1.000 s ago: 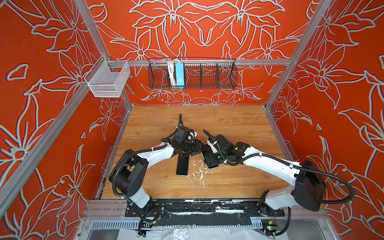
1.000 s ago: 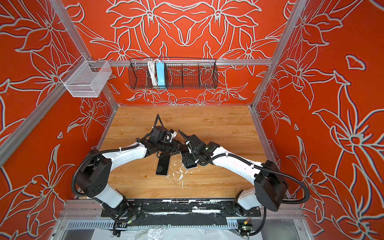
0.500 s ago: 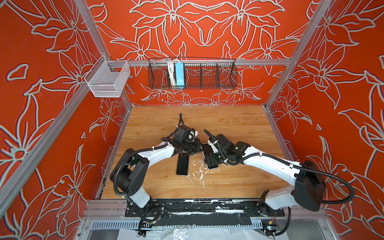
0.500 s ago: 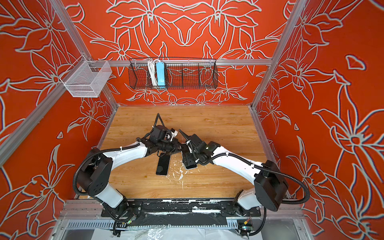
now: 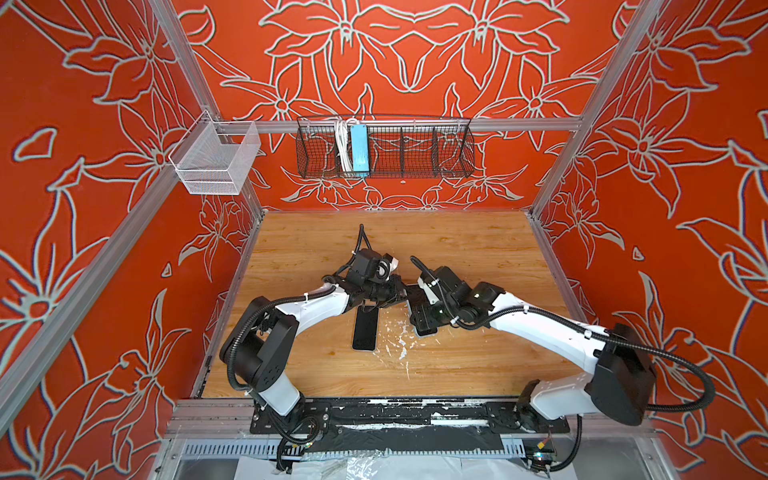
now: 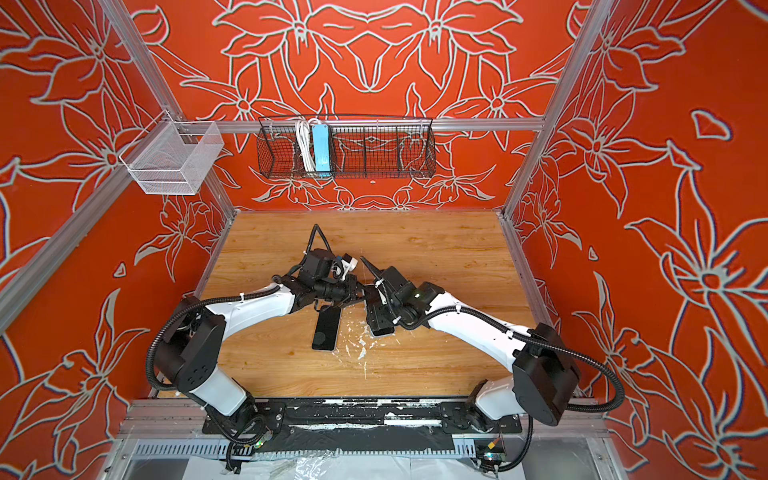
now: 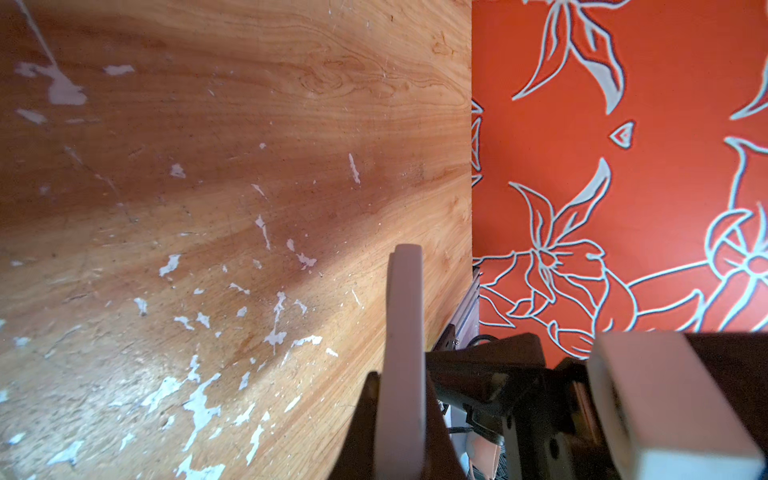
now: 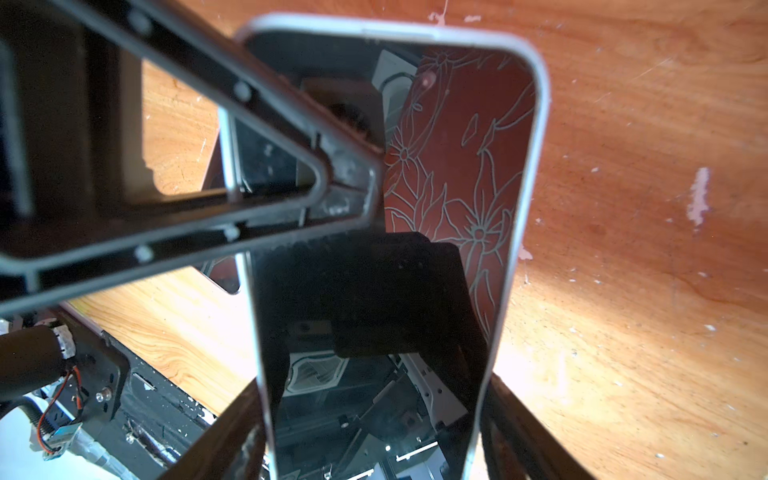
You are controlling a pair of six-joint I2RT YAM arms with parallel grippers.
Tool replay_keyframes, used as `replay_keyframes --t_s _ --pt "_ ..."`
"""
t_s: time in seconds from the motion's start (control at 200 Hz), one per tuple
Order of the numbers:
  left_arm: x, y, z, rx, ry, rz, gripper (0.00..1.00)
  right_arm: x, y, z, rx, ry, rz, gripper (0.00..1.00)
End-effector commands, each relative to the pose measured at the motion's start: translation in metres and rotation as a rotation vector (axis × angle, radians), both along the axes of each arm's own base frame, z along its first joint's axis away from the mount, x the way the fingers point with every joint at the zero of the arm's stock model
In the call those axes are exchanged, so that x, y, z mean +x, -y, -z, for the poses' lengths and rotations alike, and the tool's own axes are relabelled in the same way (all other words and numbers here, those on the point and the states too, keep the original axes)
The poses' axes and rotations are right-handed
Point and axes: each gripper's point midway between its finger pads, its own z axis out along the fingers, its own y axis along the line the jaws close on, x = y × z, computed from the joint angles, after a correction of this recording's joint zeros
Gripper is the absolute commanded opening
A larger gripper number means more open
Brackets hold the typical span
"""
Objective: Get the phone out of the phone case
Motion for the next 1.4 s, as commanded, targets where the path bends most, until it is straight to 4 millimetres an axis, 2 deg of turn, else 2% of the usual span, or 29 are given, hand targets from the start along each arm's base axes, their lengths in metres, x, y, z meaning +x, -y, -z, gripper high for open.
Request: replay_keyframes --t_s 0.0,0.055,0.075,0.245,0.33,0.49,0.571,0.676,0.771,0.916,1.116,1.256,1.396 --pt "0.008 0.002 -0.032 -0.087 0.086 -0.025 0.0 0.009 -0.006 -0.035 0.074 0.116 0.007 0.82" --pt "0.013 -0.003 -0.043 -0.131 0.123 -0.057 0.0 0.009 -0.002 -0.046 0.109 0.149 0.027 0.95" --pt "0.015 -0.005 -0.048 -0.15 0.134 -0.071 0.0 0.009 0.0 -0.051 0.127 0.161 0.033 0.97" --pt "0.033 -0.025 -0.07 -0.194 0.187 -0.16 0.0 0.004 0.013 -0.1 0.336 0.236 0.067 0.97" --pt "0.04 -0.033 -0.086 -0.212 0.235 -0.195 0.0 -0.001 0.023 -0.118 0.423 0.254 0.081 0.98" --pt "0.051 -0.056 -0.126 -0.289 0.379 -0.338 0.0 -0.004 0.043 -0.136 0.55 0.261 0.165 0.98" --pt "0.054 -0.068 -0.143 -0.348 0.44 -0.419 0.0 -0.005 0.042 -0.143 0.636 0.245 0.162 0.98" --pt "0.057 -0.08 -0.157 -0.438 0.451 -0.499 0.0 -0.003 0.039 -0.147 0.722 0.245 0.175 0.95" --pt "0.06 -0.092 -0.165 -0.557 0.438 -0.571 0.0 -0.003 0.028 -0.147 0.762 0.232 0.124 0.85" --pt "0.06 -0.105 -0.175 -0.726 0.434 -0.628 0.0 0.002 0.016 -0.14 0.806 0.203 0.102 0.85" --pt "0.06 -0.102 -0.169 -0.713 0.408 -0.616 0.0 0.013 0.003 -0.141 0.872 0.222 0.066 0.82" --pt "0.057 -0.104 -0.166 -0.7 0.403 -0.623 0.0 0.023 -0.004 -0.137 0.895 0.227 0.069 0.79" --pt "0.055 -0.103 -0.165 -0.697 0.396 -0.616 0.0 0.03 -0.012 -0.142 0.928 0.257 0.055 0.73"
